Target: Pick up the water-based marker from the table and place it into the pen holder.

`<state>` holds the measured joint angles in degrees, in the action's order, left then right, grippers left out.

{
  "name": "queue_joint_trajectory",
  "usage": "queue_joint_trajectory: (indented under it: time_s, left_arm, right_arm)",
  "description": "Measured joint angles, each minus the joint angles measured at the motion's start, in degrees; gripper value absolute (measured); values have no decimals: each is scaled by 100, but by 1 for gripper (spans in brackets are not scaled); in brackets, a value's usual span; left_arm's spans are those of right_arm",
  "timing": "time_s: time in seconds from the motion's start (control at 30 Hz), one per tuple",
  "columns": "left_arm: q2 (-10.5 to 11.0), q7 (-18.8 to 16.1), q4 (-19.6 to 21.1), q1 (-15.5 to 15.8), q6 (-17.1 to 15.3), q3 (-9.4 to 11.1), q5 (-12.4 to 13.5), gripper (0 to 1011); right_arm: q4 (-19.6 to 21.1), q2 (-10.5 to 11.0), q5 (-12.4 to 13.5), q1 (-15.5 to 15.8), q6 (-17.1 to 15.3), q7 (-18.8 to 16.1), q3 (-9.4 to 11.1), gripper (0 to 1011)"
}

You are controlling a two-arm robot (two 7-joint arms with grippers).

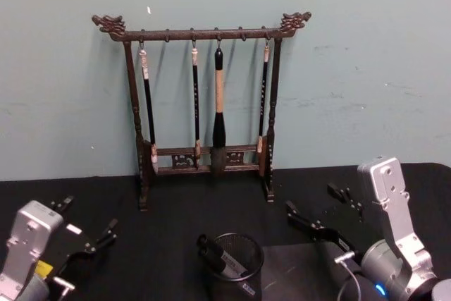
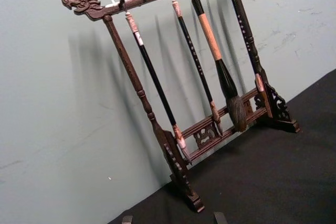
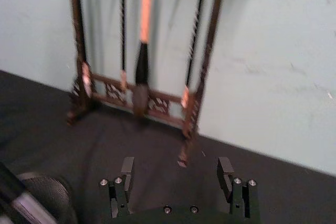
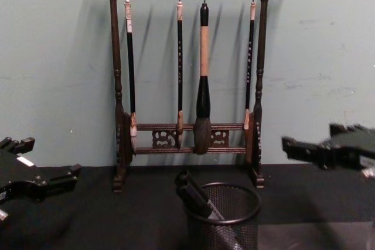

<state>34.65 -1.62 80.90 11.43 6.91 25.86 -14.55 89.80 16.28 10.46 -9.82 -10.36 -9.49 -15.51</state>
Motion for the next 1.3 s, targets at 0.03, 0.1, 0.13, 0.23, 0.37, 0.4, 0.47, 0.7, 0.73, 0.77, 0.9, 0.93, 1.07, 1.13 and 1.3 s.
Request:
queue_joint_trajectory:
  time_s: [0.03,0.1,0.13,0.23,0.37,0.4,0.47,0.7,0.73,0.77,0.9,0.93,1.07,1.13,1.3]
  left_arm:
    - [0,0,0,0,0,0,0,1001]
    - [0,0,0,0,0,0,0,1001]
    - [0,0,0,0,0,0,0,1001]
    - [0,0,0,0,0,0,0,1001]
    - [0,0,0,0,0,0,0,1001]
    - [0,0,0,0,0,0,0,1001]
    - [0,0,0,0,0,0,0,1001]
    - [0,0,0,0,0,0,0,1001]
    - [0,0,0,0,0,0,0,1001]
    - [0,0,0,0,0,0,0,1001]
    - [0,0,0,0,0,0,0,1001]
    - [0,0,0,0,0,0,0,1001]
    - [0,0,0,0,0,0,0,1001]
    - [0,0,0,0,0,0,0,1001]
    - [0,0,0,0,0,0,0,1001]
  right_arm:
    - [-39,12,-33,35,-34,18,33,1002]
    - [-94,21,-76,81,-75,30,74,1003]
    - [-94,21,-76,81,-75,30,74,1002]
    - [-173,17,-138,128,-103,30,120,1002]
    - [-235,-25,-197,150,-108,15,168,1003]
    - [-235,-25,-197,150,-108,15,168,1003]
    - [-258,-55,-211,155,-109,6,194,1003]
    - [-254,-46,-211,154,-107,-2,181,1003]
    - [-252,-45,-211,154,-106,-2,179,1003]
    - [-251,-43,-211,154,-105,-2,176,1003]
    - [-249,-42,-210,152,-104,-2,174,1003]
    - [-247,-40,-209,151,-103,-2,172,1003]
    - [-243,-37,-207,148,-101,-1,167,1003]
    - [-243,-37,-207,147,-100,-1,166,1002]
    - [-242,-36,-207,147,-99,-1,166,1003]
